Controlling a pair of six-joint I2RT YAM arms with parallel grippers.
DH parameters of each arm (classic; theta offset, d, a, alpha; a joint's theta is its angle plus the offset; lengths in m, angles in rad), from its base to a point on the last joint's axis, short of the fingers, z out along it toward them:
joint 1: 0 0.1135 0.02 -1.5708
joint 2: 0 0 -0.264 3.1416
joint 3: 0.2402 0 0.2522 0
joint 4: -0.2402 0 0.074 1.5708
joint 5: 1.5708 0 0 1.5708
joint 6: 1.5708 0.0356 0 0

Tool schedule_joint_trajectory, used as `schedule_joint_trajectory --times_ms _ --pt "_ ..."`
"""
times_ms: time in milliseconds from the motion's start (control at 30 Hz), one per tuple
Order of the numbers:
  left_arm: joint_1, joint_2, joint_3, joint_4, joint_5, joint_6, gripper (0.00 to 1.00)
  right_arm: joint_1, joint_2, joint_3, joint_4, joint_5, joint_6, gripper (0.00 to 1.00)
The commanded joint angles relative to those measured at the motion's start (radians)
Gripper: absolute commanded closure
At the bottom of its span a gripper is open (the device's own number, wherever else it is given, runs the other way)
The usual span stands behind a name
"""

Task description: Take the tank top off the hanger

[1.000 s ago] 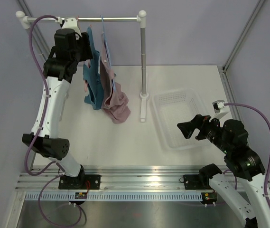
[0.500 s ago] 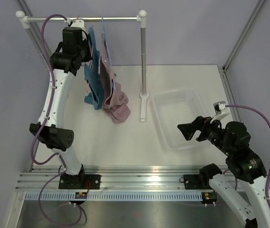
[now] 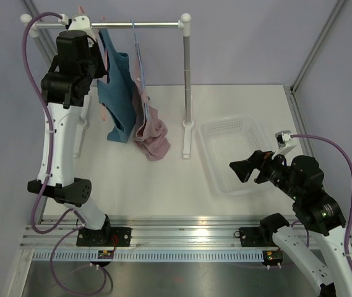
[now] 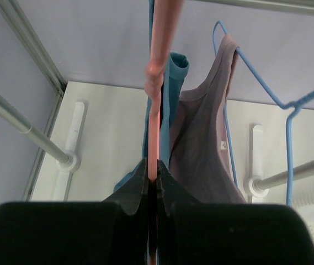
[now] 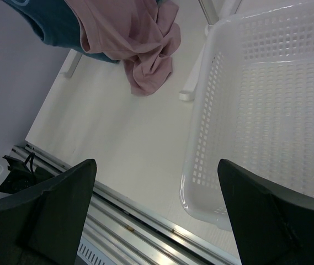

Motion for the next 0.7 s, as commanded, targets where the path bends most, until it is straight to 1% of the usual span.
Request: schedule_joint_trajectory --times_ms 0,67,100,133,167,233,267,333,367,400,433,467,500,533,567,600,667 --pt "0.003 -0.130 -0.008 -0.023 -0.010 -0.018 1.00 0.006 0.016 0.021 0.059 -0.023 -0.013 0.01" --pt "0.003 -0.173 -0.079 -0.060 0.003 -0.034 1.00 0.007 0.022 0.026 0.071 -0.027 -0.015 0.00" --pt "0.003 -0.228 -0.111 -0.066 0.011 -0.041 1.00 0.006 0.023 0.025 0.080 -0.035 -0.013 0.01" --pt "0.003 -0.251 -0.152 -0.083 0.017 -0.047 1.00 0.007 0.036 0.025 0.089 -0.043 -0.013 0.00" --pt "0.003 -0.300 -0.169 -0.095 0.031 -0.063 1.00 0.006 0.045 0.025 0.108 -0.062 -0.012 0.01" --pt "0.003 -0.348 -0.196 -0.143 0.025 -0.096 1.00 0.006 0.080 0.028 0.126 -0.087 -0.009 0.01" --pt "0.003 -0.374 -0.232 -0.158 0.028 -0.126 1.00 0.006 0.092 0.028 0.152 -0.101 -0.006 0.01" --pt "0.001 -0.473 -0.303 -0.181 0.043 -0.159 1.00 0.006 0.125 0.019 0.183 -0.153 0.013 0.01" --pt "0.000 -0.512 -0.397 -0.181 0.069 -0.178 1.00 0.007 0.134 0.009 0.235 -0.176 0.023 0.00" --pt "-0.002 -0.602 -0.463 -0.183 0.080 -0.192 1.00 0.007 0.152 -0.003 0.265 -0.229 0.055 0.01" --pt "-0.002 -0.641 -0.522 -0.178 0.123 -0.206 1.00 0.007 0.161 -0.026 0.295 -0.259 0.074 0.00" --pt "-0.004 -0.688 -0.644 -0.177 0.152 -0.208 1.00 0.006 0.172 -0.038 0.353 -0.309 0.091 0.00" --pt "-0.004 -0.728 -0.703 -0.172 0.183 -0.209 1.00 0.006 0.186 -0.050 0.382 -0.334 0.126 0.00" --pt "-0.004 -0.810 -0.758 -0.169 0.216 -0.206 1.00 0.006 0.210 -0.076 0.411 -0.355 0.144 0.00" --pt "-0.005 -0.848 -0.821 -0.171 0.283 -0.202 1.00 0.006 0.221 -0.090 0.465 -0.395 0.160 0.00" --pt "-0.005 -0.881 -0.910 -0.174 0.308 -0.202 1.00 0.007 0.232 -0.104 0.491 -0.417 0.181 0.00" --pt "-0.005 -0.976 -0.993 -0.184 0.400 -0.193 1.00 0.006 0.255 -0.156 0.583 -0.469 0.210 0.00"
